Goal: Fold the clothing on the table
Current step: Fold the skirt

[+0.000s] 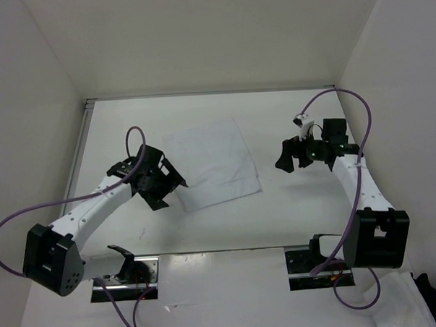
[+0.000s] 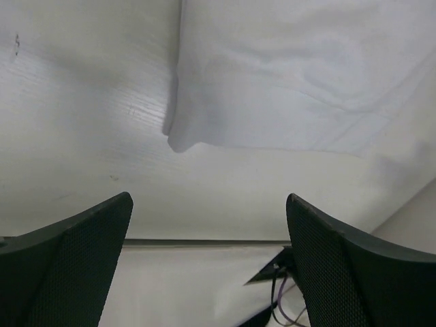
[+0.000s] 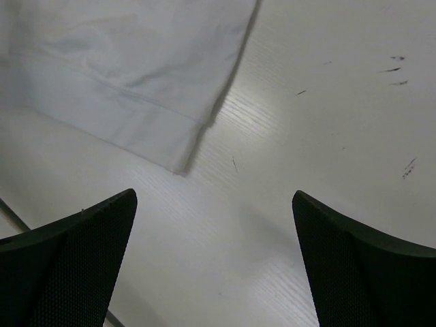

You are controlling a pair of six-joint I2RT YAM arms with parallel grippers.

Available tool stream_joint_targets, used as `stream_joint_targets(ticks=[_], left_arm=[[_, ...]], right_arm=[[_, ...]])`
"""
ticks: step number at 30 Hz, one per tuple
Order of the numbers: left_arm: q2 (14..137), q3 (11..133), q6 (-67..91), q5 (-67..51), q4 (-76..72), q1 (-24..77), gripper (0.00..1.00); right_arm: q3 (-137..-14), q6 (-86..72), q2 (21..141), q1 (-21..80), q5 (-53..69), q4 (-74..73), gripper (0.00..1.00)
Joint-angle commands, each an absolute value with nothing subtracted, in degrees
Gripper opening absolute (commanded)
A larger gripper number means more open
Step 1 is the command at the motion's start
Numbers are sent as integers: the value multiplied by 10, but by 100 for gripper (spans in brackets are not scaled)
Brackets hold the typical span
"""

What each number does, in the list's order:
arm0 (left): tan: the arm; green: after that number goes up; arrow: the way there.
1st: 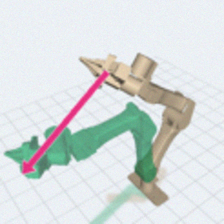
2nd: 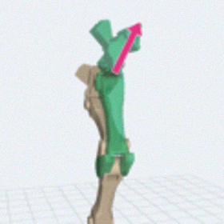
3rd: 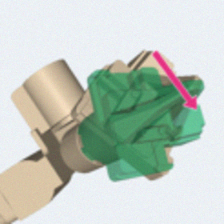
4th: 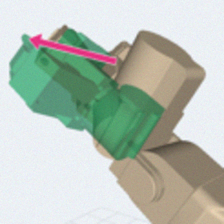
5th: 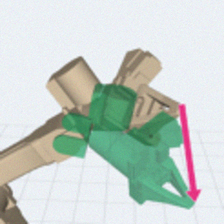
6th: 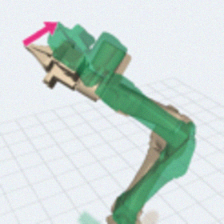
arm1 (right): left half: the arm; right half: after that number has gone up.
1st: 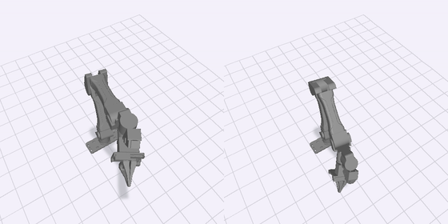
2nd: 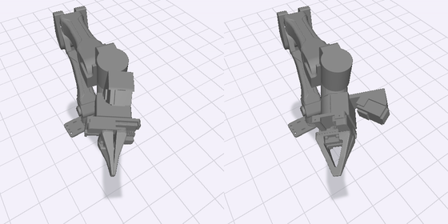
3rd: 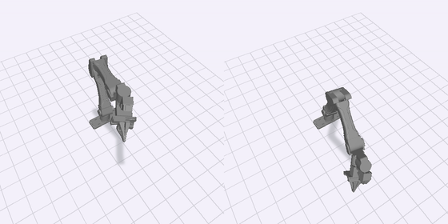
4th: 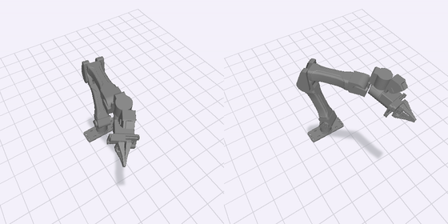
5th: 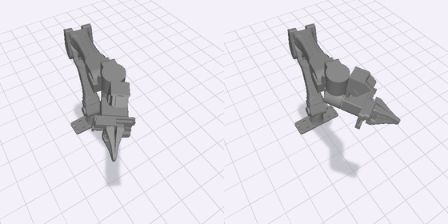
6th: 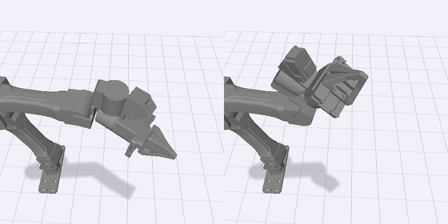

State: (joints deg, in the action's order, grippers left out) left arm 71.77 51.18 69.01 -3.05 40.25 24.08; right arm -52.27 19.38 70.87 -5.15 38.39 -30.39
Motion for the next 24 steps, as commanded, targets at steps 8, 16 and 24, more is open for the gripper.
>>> stream_joint_targets(ticks=[8,16,24], left_arm=[[693,415,662,-123,401,220,99],[715,381,650,-126,321,220,99],[806,396,674,-126,251,242,98]], right_arm=[[-531,153,792,-26,441,-284,94],[-594,121,975,46,446,-323,91],[-599,94,995,94,391,-327,94]])
